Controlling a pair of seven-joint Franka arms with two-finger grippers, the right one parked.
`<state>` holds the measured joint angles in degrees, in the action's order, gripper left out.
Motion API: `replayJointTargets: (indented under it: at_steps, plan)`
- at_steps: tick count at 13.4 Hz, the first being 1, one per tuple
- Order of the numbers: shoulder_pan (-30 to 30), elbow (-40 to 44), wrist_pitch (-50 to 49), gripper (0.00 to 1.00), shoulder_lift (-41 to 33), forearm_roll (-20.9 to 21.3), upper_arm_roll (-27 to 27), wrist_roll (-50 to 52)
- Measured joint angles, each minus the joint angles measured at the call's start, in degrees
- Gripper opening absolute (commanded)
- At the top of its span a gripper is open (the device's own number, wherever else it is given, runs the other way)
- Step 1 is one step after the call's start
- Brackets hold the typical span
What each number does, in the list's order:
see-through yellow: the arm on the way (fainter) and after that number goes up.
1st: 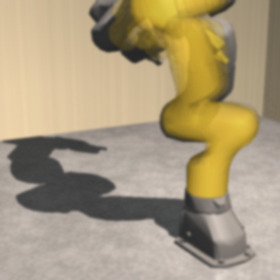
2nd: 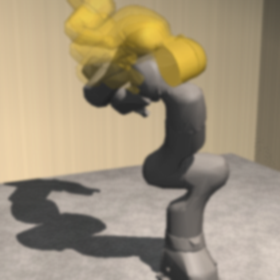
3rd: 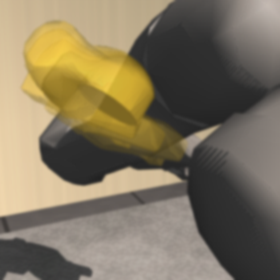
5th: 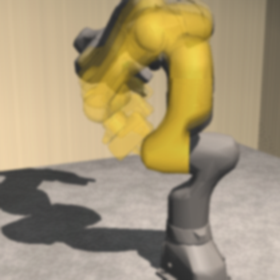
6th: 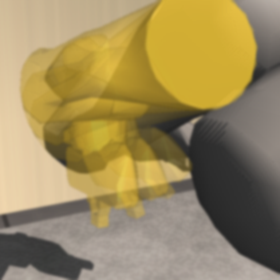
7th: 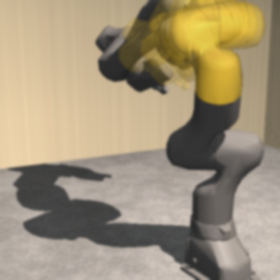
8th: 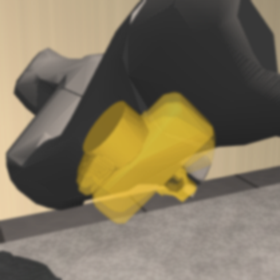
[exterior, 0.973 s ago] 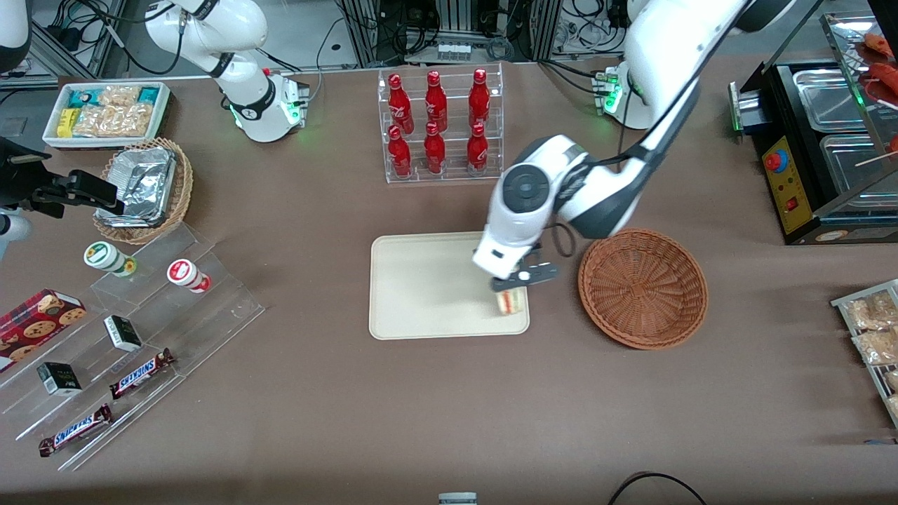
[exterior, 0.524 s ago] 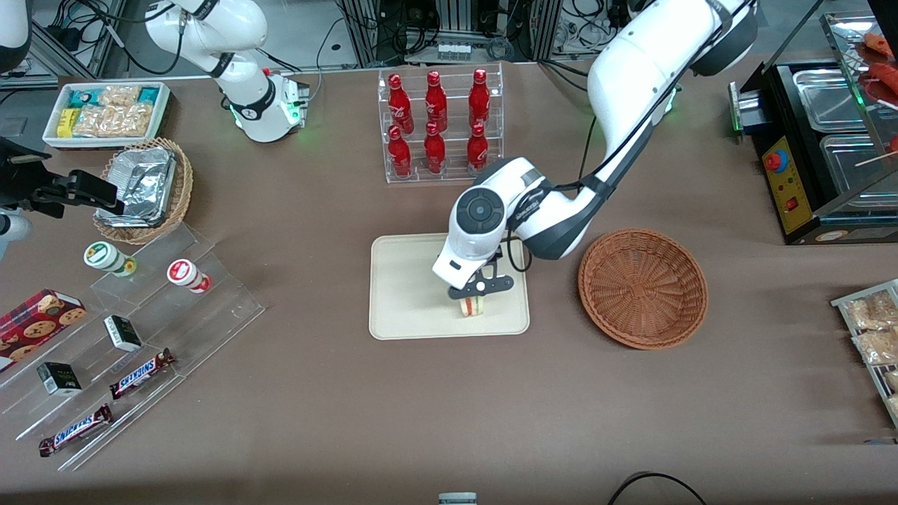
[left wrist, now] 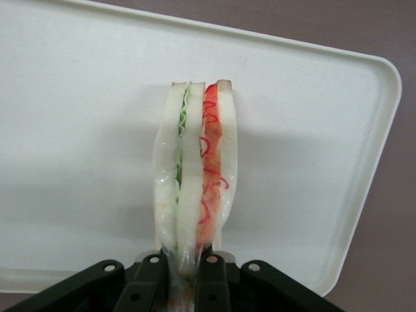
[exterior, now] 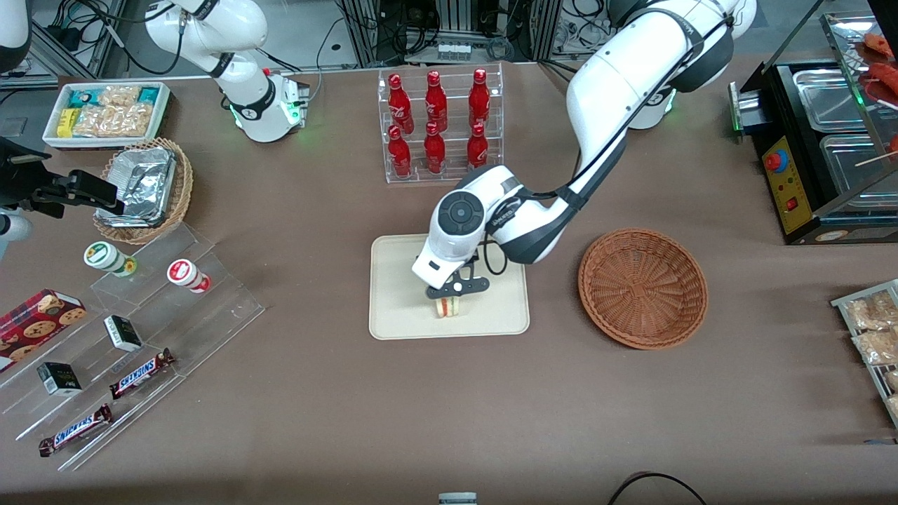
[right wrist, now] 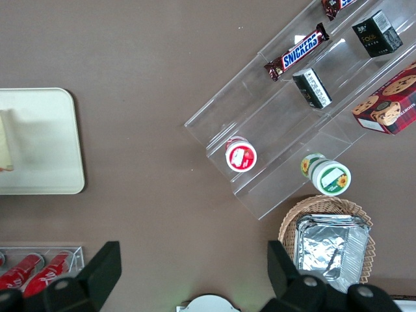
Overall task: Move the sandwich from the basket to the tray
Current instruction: 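Lower the sandwich onto the tray and open the left gripper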
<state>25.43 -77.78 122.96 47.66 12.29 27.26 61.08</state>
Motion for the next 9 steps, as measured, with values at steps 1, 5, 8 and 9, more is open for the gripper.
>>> replayJointTargets:
  at_steps: [1,5,8,9]
  plan:
    - [1.1,0.0,0.9,0.0,0.3,0.4,-0.7,1.1]
    - [4.5,0.0,1.9,0.0,0.7,1.4,-3.3,2.8]
    - [4.5,0.1,1.9,0.56,0.7,2.9,-3.7,2.8]
    - [4.5,0.1,1.9,0.98,0.8,3.1,-3.7,2.8]
